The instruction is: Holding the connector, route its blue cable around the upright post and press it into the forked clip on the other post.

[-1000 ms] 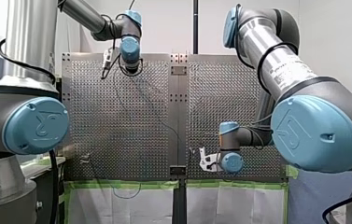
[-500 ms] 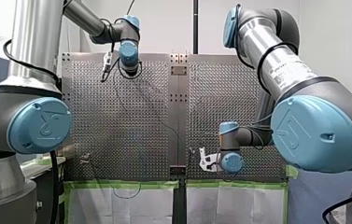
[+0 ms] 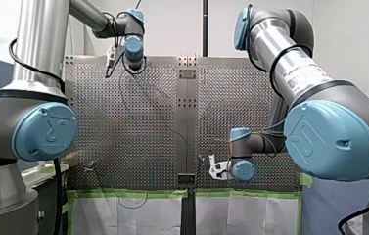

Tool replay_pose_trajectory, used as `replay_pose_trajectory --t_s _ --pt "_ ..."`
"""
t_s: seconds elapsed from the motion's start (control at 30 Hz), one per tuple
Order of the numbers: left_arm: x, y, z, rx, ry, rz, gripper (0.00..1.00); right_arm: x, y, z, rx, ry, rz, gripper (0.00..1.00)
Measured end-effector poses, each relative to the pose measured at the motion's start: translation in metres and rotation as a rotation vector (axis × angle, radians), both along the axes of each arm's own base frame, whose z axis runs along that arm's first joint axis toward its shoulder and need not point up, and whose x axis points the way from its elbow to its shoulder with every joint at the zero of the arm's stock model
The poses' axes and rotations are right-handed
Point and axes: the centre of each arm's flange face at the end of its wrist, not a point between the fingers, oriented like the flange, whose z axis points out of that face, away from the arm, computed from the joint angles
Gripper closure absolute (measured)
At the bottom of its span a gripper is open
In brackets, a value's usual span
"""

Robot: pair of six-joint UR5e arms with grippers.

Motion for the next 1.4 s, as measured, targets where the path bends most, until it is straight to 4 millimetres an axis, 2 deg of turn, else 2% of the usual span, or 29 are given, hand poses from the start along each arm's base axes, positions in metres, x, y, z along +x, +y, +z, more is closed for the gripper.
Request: replay_pose_trajectory --t_s 0.37,0.77,0.9,1.03,1.4 --pt "0.013 0.004 0.047 -0.014 -0.055 -0.012 0.00 0.000 0.000 0.000 -0.002 -0.001 0.001 1.00" --pt "0.048 0.004 0.053 -0.041 -0.039 -0.002 0.00 0.001 0.000 0.000 0.000 0.000 0.007 1.00" --pt "0.055 0.006 0.060 -0.064 -0.050 0.002 0.00 0.001 0.000 0.000 0.000 0.000 0.006 1.00" --pt "0.061 0.006 0.053 -0.075 -0.036 0.000 0.00 0.000 0.000 0.000 0.000 0.000 0.006 1.00" --pt "0.075 -0.005 0.008 -0.066 0.076 -0.013 0.00 -0.001 -0.001 0.000 0.002 0.001 0.004 1.00"
